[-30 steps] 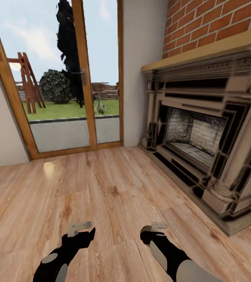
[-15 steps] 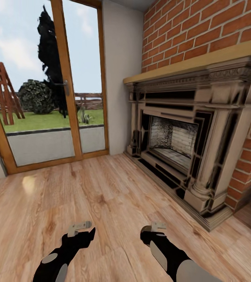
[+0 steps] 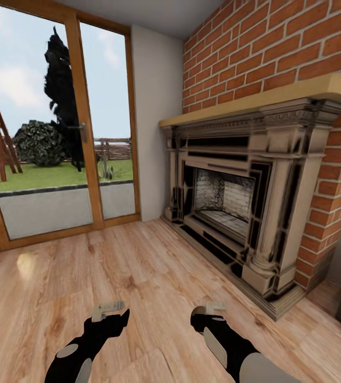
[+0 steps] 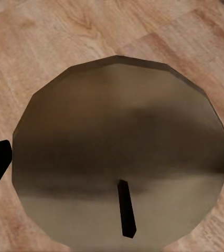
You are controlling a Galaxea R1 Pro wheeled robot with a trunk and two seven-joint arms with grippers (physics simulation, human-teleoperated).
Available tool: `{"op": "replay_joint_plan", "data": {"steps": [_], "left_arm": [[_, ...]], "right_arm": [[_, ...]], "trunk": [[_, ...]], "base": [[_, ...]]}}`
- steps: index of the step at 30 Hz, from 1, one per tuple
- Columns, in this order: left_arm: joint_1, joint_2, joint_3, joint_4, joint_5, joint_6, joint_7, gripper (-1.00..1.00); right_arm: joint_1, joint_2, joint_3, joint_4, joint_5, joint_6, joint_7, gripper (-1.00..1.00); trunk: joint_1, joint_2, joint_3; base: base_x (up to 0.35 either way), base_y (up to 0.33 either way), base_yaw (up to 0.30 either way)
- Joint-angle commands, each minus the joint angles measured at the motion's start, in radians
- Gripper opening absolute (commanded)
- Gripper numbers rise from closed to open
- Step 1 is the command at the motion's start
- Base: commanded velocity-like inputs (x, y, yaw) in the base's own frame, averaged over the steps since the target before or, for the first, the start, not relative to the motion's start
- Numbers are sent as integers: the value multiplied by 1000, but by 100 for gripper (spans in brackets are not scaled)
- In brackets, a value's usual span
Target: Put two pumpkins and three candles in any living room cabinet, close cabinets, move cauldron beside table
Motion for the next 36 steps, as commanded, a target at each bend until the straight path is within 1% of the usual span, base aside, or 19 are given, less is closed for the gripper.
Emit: {"op": "replay_joint_plan", "data": {"steps": [1, 12, 17, 30, 36], "left_arm": [[0, 0, -1, -1, 11, 4, 9, 100], [0, 0, -1, -1, 9, 4, 9, 100], [0, 0, -1, -1, 9, 4, 9, 100], [0, 0, -1, -1, 8, 4, 10, 100], [0, 0, -1, -1, 8, 4, 9, 100]], "right_arm": [[0, -1, 8, -2, -8, 5, -8, -100], [0, -1, 9, -2, -10, 4, -8, -100], [0, -1, 10, -2, -10, 4, -8, -100], [0, -1, 10, -1, -10, 4, -8, -100], [0, -1, 10, -1, -10, 5, -8, -100]], "trunk": [[-1, 0, 3], [-6, 3, 45], [-25, 38, 63], [-75, 129, 112], [-98, 171, 132]], "base": [[0, 0, -4], [0, 0, -6], [0, 0, -172], [0, 0, -241], [0, 0, -47]]}}
